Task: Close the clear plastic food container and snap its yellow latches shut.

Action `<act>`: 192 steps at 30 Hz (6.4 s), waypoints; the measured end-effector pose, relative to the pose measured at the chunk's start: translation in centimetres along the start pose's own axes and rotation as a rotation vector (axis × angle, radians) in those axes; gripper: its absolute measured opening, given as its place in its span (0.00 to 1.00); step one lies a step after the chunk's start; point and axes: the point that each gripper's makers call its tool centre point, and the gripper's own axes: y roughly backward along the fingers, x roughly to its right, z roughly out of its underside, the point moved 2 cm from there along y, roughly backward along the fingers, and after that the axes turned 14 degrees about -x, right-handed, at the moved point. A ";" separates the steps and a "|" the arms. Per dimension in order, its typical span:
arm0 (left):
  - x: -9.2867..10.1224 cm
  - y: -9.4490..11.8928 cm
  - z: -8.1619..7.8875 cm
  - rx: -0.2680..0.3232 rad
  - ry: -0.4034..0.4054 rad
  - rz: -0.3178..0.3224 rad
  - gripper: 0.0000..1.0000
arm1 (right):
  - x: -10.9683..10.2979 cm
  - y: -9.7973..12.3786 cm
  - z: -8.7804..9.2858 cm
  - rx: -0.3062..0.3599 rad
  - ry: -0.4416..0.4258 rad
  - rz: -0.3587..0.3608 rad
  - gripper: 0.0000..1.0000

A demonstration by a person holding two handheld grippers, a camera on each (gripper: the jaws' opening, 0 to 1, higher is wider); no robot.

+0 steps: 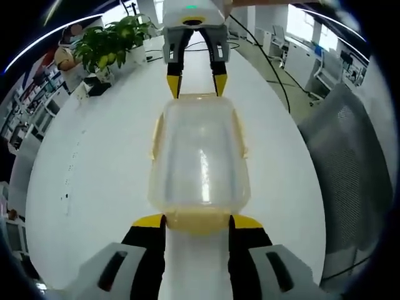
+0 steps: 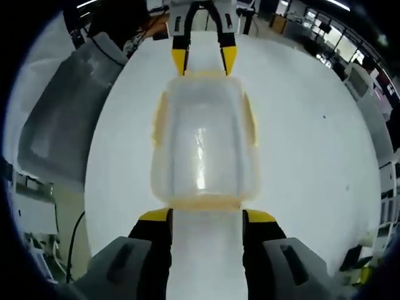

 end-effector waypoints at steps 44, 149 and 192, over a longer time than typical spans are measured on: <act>0.7 1.1 0.0 0.132 0.478 -0.049 0.23 | -0.4 2.2 -2.1 0.194 -0.308 0.065 0.24; 1.1 -0.5 0.1 0.308 0.999 0.248 0.20 | -1.1 -0.3 -1.8 0.540 -1.048 -0.301 0.27; -1.3 -0.6 -7.0 0.224 0.268 0.046 0.16 | -0.5 1.8 -6.3 0.462 -0.509 0.064 0.17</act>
